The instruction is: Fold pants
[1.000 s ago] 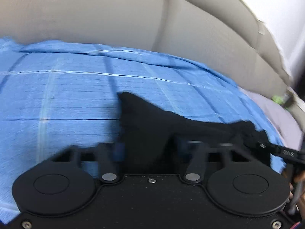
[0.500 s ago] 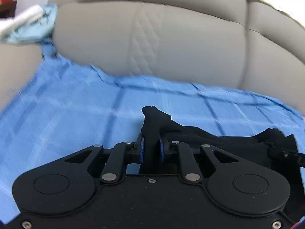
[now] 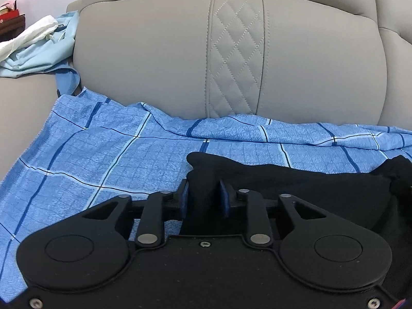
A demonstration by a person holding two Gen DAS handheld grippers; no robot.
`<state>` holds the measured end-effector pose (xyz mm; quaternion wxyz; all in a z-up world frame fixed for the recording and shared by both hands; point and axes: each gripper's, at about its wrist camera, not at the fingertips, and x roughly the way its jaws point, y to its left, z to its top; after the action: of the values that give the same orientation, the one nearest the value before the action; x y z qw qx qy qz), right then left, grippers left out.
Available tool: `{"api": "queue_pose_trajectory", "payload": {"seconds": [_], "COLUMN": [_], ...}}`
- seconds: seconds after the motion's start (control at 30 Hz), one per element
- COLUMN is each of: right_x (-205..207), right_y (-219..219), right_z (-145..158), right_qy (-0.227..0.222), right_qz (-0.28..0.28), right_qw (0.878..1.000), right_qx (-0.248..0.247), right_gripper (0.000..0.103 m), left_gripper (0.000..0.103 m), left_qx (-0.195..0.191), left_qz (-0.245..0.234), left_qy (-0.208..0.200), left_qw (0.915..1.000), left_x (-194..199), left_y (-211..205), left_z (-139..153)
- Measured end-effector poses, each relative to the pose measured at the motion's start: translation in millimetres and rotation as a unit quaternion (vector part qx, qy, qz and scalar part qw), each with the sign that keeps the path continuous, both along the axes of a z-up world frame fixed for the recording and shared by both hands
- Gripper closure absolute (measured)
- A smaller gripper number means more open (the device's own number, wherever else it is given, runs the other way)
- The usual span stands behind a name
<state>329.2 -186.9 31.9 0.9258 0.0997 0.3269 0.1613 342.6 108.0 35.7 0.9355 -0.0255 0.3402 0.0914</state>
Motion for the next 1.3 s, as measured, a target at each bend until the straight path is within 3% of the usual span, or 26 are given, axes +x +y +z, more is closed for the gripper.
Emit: {"api": "queue_pose_trajectory", "payload": {"seconds": [0.1, 0.13, 0.17, 0.2, 0.27, 0.37, 0.5, 0.53, 0.6, 0.67, 0.7, 0.83, 0.87, 0.93, 1.03, 1.2, 1.3], "right_x": [-4.1, -6.0, -9.1, -12.7, -21.0, -45.7, -91.5, -106.8, -127.9, -146.2, -151.9, -163.4, -164.3, -168.6, -179.7, -176.7, -186.2], "right_y": [-1.9, -1.3, -2.8, -6.6, -15.8, -26.9, -12.6, -3.1, 15.9, 40.5, 52.1, 73.2, 72.5, 66.4, 66.8, 63.7, 56.0], "right_z": [-1.4, 1.1, 2.8, 5.2, 10.3, 25.8, 43.8, 45.4, 44.8, 39.0, 33.8, 13.0, 7.7, -1.6, -8.6, -6.5, -1.5], "right_qy": [-0.015, -0.020, -0.022, -0.023, -0.025, -0.050, -0.111, -0.130, -0.151, -0.155, -0.145, -0.123, -0.117, -0.119, -0.148, -0.139, -0.142], "right_qz": [-0.014, -0.026, -0.039, -0.049, -0.059, -0.098, -0.118, -0.107, -0.077, -0.038, -0.018, -0.007, -0.020, -0.042, -0.059, -0.099, -0.090], "right_qw": [1.000, 0.999, 0.999, 0.998, 0.998, 0.994, 0.986, 0.985, 0.985, 0.985, 0.985, 0.984, 0.982, 0.977, 0.961, 0.962, 0.970], "right_qx": [-0.005, -0.015, -0.022, -0.022, -0.009, -0.003, -0.027, -0.030, -0.043, -0.074, -0.086, -0.129, -0.144, -0.171, -0.225, -0.214, -0.174], "right_gripper": [0.057, 0.038, 0.029, 0.025, 0.017, 0.014, 0.013, 0.013, 0.028, 0.072, 0.075, 0.077, 0.068, 0.079, 0.082, 0.081, 0.065], "left_gripper": [0.062, 0.056, 0.043, 0.032, 0.023, 0.022, 0.019, 0.019, 0.022, 0.033, 0.036, 0.038, 0.037, 0.036, 0.030, 0.024, 0.016], "left_qx": [0.014, 0.023, 0.032, 0.040, 0.054, 0.061, 0.030, 0.021, 0.018, 0.022, 0.022, 0.025, 0.025, 0.007, -0.025, -0.025, -0.001], "left_qz": [0.000, -0.002, -0.005, -0.008, -0.014, -0.019, -0.032, -0.037, -0.037, -0.028, -0.026, -0.025, -0.024, -0.026, -0.025, -0.025, -0.025], "left_qy": [0.001, 0.004, 0.006, 0.005, -0.004, -0.017, -0.046, -0.051, -0.051, -0.040, -0.032, -0.012, -0.007, -0.015, -0.015, -0.007, -0.012], "left_qw": [0.9999, 0.9997, 0.9995, 0.9991, 0.9984, 0.9978, 0.9980, 0.9978, 0.9978, 0.9985, 0.9989, 0.9993, 0.9994, 0.9995, 0.9993, 0.9993, 0.9996], "left_x": [-4.3, -6.8, -9.9, -14.1, -26.9, -51.3, -98.6, -111.9, -131.8, -148.9, -155.8, -180.8, -185.8, -195.3, -201.3, -199.3, -208.0], "left_y": [-2.6, -4.7, -7.4, -10.1, -15.7, -24.7, -32.6, -33.3, -34.2, -35.0, -35.4, -36.8, -37.4, -34.0, -30.5, -38.4, -47.5], "left_z": [1.8, 4.5, 7.0, 9.7, 16.2, 27.2, 39.2, 39.3, 36.2, 29.2, 25.8, 11.0, 7.0, 1.3, -1.3, 2.9, 8.2]}}
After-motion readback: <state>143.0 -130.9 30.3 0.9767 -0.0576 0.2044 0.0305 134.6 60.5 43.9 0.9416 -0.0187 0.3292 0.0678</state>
